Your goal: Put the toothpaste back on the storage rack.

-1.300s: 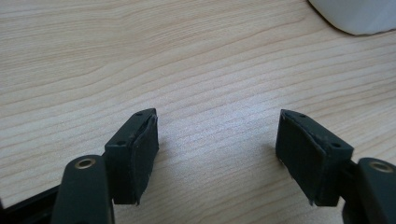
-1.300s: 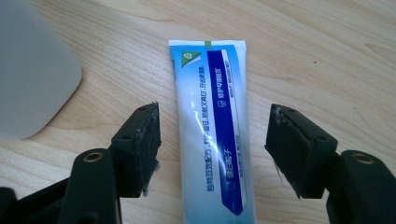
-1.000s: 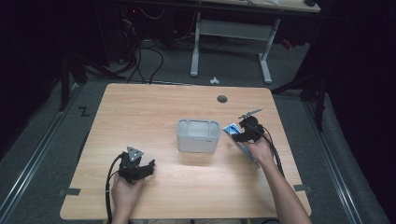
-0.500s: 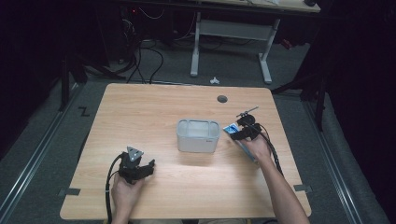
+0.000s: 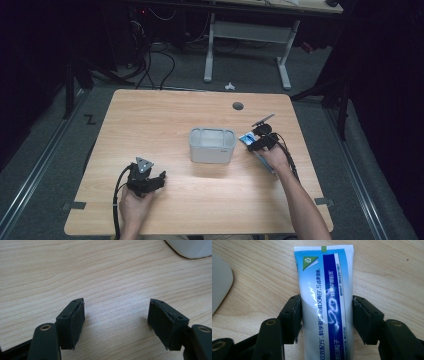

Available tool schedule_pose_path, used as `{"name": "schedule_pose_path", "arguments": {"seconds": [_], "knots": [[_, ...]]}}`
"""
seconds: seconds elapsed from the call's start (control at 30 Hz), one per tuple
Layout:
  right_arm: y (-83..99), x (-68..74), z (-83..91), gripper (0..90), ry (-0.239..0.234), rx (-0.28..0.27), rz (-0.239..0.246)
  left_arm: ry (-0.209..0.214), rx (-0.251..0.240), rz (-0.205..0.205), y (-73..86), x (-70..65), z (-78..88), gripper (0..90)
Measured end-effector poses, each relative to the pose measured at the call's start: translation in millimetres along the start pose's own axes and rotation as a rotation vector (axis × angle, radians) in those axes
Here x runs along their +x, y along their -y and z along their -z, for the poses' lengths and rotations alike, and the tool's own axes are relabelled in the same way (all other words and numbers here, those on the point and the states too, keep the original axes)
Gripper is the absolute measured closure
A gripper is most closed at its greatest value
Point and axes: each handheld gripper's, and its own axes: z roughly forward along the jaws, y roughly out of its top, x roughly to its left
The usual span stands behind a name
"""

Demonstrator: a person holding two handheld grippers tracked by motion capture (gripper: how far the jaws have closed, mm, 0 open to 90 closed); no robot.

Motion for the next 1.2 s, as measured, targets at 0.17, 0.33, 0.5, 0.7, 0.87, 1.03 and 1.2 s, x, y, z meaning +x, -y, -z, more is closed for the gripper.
{"name": "schedule_pose_path", "arguments": {"seconds": [0.17,0.33,0.5,0.7,0.87,1.03,1.2], "knots": [[-3.9,0.7,0.9,46.1,0.007,0.038,0.005,0.000,0.000,0.000,0.0,0.0,0.0,30.4],[-5.2,0.8,1.2,48.6,0.004,0.052,0.012,-0.002,0.000,0.002,-0.2,0.1,-0.1,30.4],[-8.0,3.1,3.3,53.6,0.011,0.065,0.033,-0.002,0.000,0.002,-0.2,0.2,-0.2,30.4],[-8.2,1.8,7.5,61.5,0.005,0.060,0.021,-0.002,-0.001,0.003,-0.2,0.2,-0.2,30.4],[-9.8,-2.0,12.1,66.7,-0.015,0.068,0.046,-0.002,-0.001,0.003,-0.3,0.3,-0.3,30.3],[-11.6,-2.0,15.7,68.5,-0.026,0.085,0.057,-0.002,-0.001,0.003,-0.4,0.4,-0.5,30.4],[-10.1,-5.0,22.2,69.6,-0.032,0.067,0.040,-0.001,-0.001,0.001,-0.7,0.5,-0.8,30.3]]}}
